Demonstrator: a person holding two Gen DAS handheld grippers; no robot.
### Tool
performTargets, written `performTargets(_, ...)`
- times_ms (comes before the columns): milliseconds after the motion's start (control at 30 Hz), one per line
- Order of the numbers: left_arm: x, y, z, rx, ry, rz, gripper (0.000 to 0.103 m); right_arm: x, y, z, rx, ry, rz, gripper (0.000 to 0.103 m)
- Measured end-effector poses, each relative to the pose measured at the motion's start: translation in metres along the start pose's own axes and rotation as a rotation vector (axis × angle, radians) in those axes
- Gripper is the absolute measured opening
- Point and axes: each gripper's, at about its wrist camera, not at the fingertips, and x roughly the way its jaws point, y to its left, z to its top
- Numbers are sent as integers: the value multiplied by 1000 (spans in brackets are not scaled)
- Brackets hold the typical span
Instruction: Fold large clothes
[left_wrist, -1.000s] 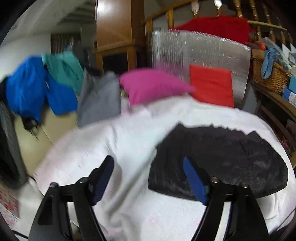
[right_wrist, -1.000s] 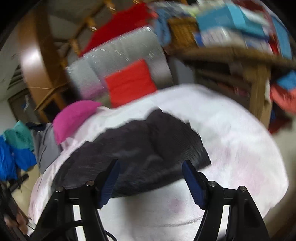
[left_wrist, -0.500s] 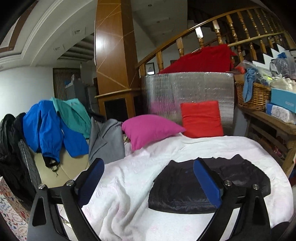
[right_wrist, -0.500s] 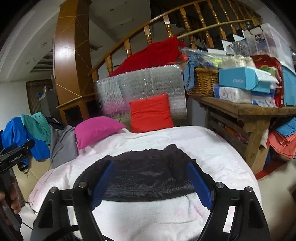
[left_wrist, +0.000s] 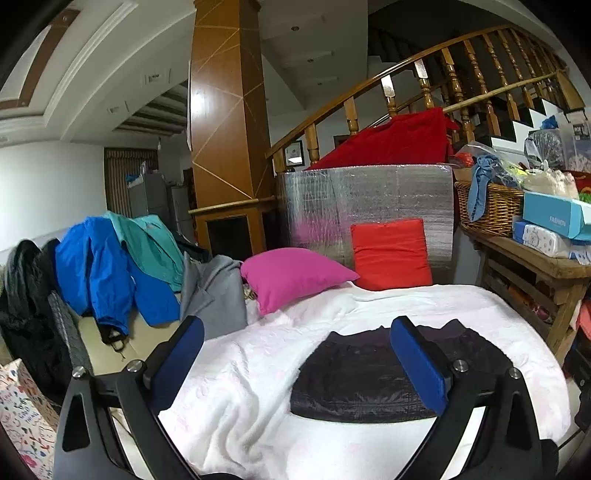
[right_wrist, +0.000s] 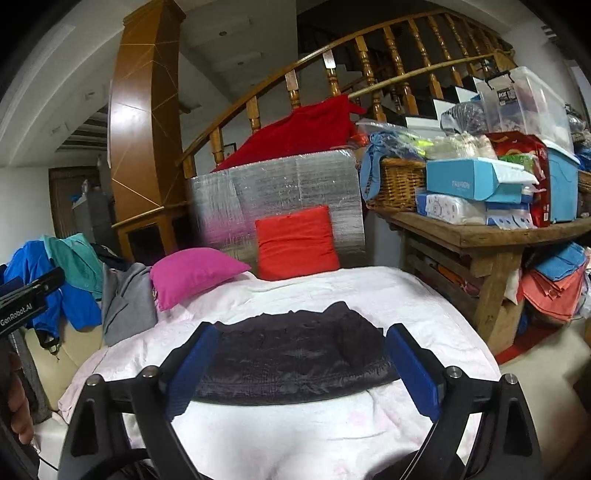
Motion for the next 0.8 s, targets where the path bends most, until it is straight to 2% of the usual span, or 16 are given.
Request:
performTargets(367, -33, 7, 3, 17, -38, 20, 102, -22, 15, 6, -10, -13, -5, 96)
performTargets(533, -38, 13, 4, 6, -33, 19, 102, -27, 24, 7, -43, -12, -27, 96)
performTargets(800, -43, 16, 6, 11, -47, 30, 102, -26, 28, 6, -36, 6, -11, 96)
